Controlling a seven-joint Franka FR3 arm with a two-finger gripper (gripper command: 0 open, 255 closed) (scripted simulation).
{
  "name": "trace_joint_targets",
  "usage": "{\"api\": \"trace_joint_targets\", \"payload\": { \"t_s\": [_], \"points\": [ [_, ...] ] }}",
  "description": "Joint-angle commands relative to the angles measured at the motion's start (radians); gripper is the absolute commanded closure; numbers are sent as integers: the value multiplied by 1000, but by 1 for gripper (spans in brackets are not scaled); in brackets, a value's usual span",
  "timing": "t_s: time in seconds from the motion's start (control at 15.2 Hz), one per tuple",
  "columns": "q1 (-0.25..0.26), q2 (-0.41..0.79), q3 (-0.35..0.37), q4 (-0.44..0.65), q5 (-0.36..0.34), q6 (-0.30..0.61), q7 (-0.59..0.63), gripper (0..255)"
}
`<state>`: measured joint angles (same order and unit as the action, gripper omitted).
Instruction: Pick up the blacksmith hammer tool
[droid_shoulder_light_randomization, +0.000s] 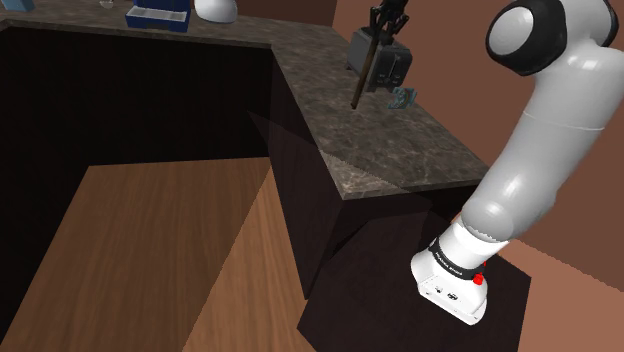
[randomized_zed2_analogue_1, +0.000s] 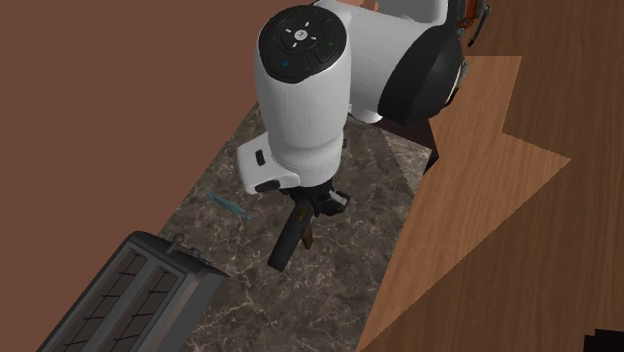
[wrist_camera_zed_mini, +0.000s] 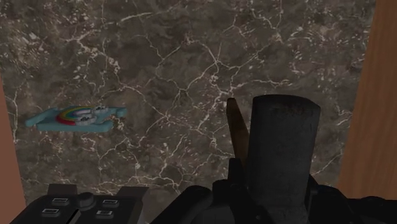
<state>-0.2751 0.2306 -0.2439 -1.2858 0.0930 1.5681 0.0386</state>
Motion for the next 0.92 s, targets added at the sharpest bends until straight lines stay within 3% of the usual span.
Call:
{"api": "trace_joint_targets", "payload": {
  "t_s": [0.0,0.73,0.86],
  "points": [
    [-3,16,0,50,4,-34,1,255],
    [-44,147,-3,405,42,-260,0,255],
    [-46,150,-2,411,42,-264,0,255]
  ]
}}
